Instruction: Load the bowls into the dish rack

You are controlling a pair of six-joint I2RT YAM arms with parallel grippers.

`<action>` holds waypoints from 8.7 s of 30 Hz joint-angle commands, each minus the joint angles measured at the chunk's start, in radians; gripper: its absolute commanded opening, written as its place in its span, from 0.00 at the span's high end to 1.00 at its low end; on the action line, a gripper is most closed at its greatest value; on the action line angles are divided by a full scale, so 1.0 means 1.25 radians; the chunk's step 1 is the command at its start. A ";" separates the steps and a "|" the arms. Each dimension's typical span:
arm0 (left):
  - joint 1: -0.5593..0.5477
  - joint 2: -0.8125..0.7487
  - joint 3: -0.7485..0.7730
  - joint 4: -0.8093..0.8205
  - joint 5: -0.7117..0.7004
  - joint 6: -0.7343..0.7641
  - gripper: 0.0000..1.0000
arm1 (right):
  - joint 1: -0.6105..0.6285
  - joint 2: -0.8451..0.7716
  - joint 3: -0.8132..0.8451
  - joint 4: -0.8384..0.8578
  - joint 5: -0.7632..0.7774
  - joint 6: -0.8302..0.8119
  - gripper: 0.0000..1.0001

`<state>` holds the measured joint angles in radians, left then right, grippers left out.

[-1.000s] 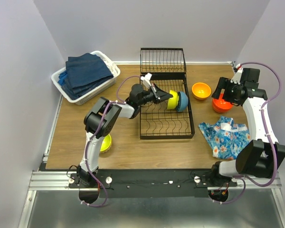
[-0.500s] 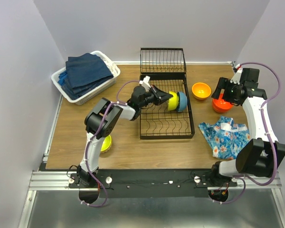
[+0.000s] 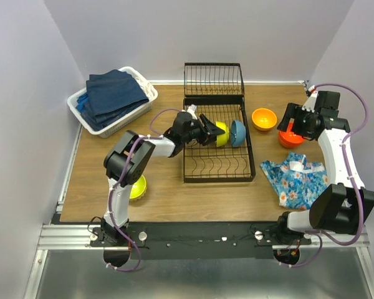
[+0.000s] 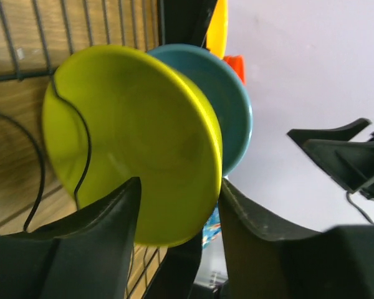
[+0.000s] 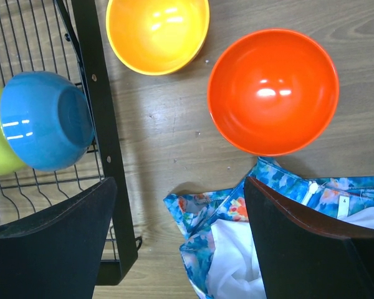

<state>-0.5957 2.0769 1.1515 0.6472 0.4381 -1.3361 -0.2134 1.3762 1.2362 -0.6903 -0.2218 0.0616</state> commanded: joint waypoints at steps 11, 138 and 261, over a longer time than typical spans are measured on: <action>0.036 -0.184 0.005 -0.288 0.016 0.343 0.30 | -0.006 -0.069 -0.049 0.009 0.000 0.012 0.09; 0.145 -0.344 -0.122 0.100 0.340 0.409 1.00 | -0.006 -0.089 -0.098 0.004 -0.004 0.011 0.09; 0.272 -0.895 -0.443 -1.252 -0.177 1.629 0.68 | -0.007 -0.136 -0.137 -0.001 -0.029 0.019 0.07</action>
<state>-0.2554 0.9489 0.6060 -0.9428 0.2352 0.7055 -0.2134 1.2491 1.1007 -0.6899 -0.2340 0.0776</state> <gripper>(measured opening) 0.370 0.928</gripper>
